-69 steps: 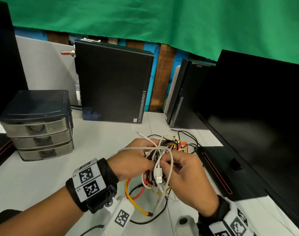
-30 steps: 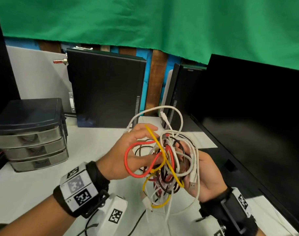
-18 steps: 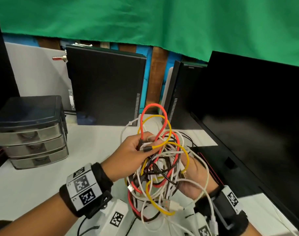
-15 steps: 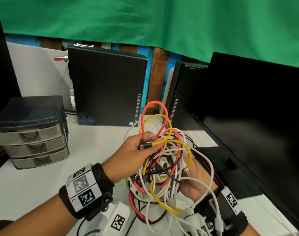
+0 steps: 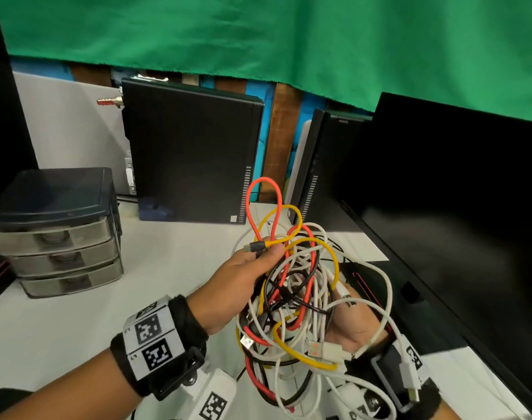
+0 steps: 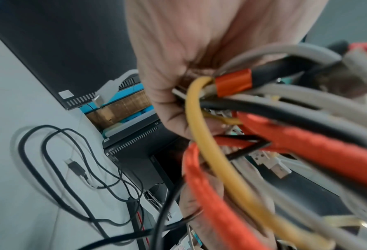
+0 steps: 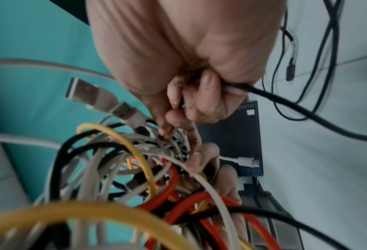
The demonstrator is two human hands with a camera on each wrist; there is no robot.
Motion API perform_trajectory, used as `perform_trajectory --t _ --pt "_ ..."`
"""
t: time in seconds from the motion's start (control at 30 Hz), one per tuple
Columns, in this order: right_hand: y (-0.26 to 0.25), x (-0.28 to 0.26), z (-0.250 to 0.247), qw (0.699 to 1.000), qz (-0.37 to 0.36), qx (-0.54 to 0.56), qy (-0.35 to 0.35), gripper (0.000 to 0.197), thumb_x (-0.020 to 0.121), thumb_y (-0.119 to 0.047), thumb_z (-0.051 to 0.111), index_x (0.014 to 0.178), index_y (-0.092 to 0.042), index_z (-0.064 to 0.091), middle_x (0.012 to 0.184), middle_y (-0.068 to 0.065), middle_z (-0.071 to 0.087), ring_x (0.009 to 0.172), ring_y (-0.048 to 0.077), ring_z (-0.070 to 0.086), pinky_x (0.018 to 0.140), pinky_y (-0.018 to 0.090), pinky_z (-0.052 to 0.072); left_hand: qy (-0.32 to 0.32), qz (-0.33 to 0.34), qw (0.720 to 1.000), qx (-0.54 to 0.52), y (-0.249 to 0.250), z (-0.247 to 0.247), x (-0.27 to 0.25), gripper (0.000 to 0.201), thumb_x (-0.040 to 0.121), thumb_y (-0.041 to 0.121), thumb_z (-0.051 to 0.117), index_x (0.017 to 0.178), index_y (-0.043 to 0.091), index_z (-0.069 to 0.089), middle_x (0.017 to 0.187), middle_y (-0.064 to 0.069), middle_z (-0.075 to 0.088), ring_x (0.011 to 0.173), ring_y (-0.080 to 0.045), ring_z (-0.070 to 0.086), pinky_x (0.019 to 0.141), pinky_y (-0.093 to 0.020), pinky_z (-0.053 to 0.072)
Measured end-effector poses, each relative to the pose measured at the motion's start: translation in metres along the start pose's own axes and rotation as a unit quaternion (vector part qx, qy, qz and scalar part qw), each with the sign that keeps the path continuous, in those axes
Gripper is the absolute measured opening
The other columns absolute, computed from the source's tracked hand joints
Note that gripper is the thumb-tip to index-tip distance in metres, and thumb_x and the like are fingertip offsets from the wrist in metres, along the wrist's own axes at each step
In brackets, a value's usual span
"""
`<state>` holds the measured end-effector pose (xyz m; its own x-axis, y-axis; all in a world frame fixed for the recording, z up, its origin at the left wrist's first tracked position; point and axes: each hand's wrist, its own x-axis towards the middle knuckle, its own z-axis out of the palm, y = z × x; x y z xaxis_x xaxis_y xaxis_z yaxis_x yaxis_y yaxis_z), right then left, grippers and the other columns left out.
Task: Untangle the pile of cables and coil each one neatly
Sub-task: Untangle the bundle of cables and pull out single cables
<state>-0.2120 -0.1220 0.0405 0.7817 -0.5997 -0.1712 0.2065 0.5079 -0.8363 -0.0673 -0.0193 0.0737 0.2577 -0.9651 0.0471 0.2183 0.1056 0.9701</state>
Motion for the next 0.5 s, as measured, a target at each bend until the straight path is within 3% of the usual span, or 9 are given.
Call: perform_trajectory --t 0.07,0.1,0.13,0.17,0.23,0.3,0.37,0.4,0.5 --pt "-0.003 -0.004 0.000 1.000 -0.012 0.005 0.020 0.083 0.045 -0.033 0.103 0.110 0.004 0.066 0.103 0.046 0.045 0.079 0.042 0.055 0.067 0.035 0.046 -0.009 -0.004 1.000 0.001 -0.002 0.000 -0.001 0.038 0.087 0.039 0.053 0.112 0.017 0.072 0.109 -0.005 0.077 0.105 -0.019 0.072 0.102 -0.034 0.050" --pt "-0.003 -0.007 0.000 0.999 -0.026 -0.007 0.021 0.088 0.045 -0.034 0.102 0.112 0.009 0.065 0.114 0.046 0.052 0.094 0.047 0.060 0.084 0.048 0.055 -0.015 -0.003 1.000 0.008 -0.002 0.000 -0.002 0.038 0.088 0.038 0.053 0.113 0.016 0.071 0.110 -0.006 0.076 0.105 -0.020 0.072 0.099 -0.032 0.052" --pt "-0.004 -0.010 0.001 0.999 -0.034 -0.020 0.013 0.094 0.052 -0.038 0.099 0.121 0.012 0.060 0.127 0.046 0.049 0.110 0.054 0.055 0.102 0.061 0.046 -0.019 0.003 1.000 0.013 -0.003 0.001 -0.002 0.037 0.090 0.035 0.053 0.116 0.015 0.069 0.111 -0.006 0.076 0.106 -0.020 0.071 0.096 -0.029 0.053" --pt "-0.005 -0.013 0.005 0.998 -0.045 -0.030 0.011 0.096 0.059 -0.041 0.096 0.127 0.013 0.056 0.134 0.046 0.045 0.121 0.059 0.048 0.110 0.068 0.033 -0.016 0.009 1.000 0.019 -0.003 0.001 -0.002 0.035 0.092 0.031 0.053 0.118 0.013 0.068 0.111 -0.005 0.076 0.105 -0.019 0.071 0.091 -0.025 0.055" --pt "-0.006 -0.012 0.005 0.995 -0.080 -0.062 0.014 0.092 0.061 -0.046 0.093 0.123 0.012 0.059 0.131 0.048 0.046 0.119 0.060 0.048 0.109 0.073 0.031 -0.001 0.021 0.999 0.041 -0.003 -0.001 0.000 0.028 0.096 0.023 0.054 0.116 0.008 0.068 0.106 -0.002 0.076 0.100 -0.014 0.072 0.085 -0.021 0.056" --pt "-0.015 -0.014 0.012 0.982 -0.111 -0.149 0.025 0.080 0.063 -0.051 0.089 0.110 0.009 0.067 0.117 0.043 0.059 0.106 0.056 0.058 0.101 0.066 0.045 0.011 0.039 0.995 0.090 -0.002 -0.005 0.003 0.031 0.098 0.026 0.057 0.113 0.000 0.065 0.106 -0.010 0.074 0.100 -0.021 0.071 0.095 -0.032 0.055" --pt "-0.032 -0.015 0.013 0.948 -0.154 -0.275 0.045 0.042 0.079 -0.042 0.080 0.092 -0.002 0.074 0.093 0.021 0.073 0.087 0.042 0.065 0.082 0.043 0.058 0.020 0.046 0.990 0.129 0.001 -0.010 0.005 0.040 0.096 0.036 0.061 0.106 -0.003 0.062 0.101 -0.018 0.070 0.096 -0.031 0.067 0.102 -0.047 0.050" --pt "-0.042 -0.017 0.010 0.921 -0.174 -0.339 0.075 0.019 0.089 -0.028 0.072 0.087 -0.010 0.077 0.086 0.009 0.074 0.081 0.030 0.066 0.073 0.031 0.056 0.034 0.047 0.989 0.133 0.001 -0.013 0.007 0.038 0.097 0.037 0.062 0.099 -0.002 0.062 0.093 -0.011 0.070 0.089 -0.023 0.066 0.098 -0.043 0.053" --pt "-0.079 -0.031 -0.005 0.876 -0.259 -0.357 0.193 0.021 0.096 -0.012 0.060 0.090 -0.021 0.078 0.084 0.000 0.073 0.082 0.016 0.061 0.074 0.031 0.047 0.098 0.074 0.977 0.177 0.005 -0.017 0.009 0.017 0.098 0.029 0.061 0.085 0.019 0.067 0.078 0.023 0.070 0.079 0.009 0.063 0.078 -0.007 0.045"
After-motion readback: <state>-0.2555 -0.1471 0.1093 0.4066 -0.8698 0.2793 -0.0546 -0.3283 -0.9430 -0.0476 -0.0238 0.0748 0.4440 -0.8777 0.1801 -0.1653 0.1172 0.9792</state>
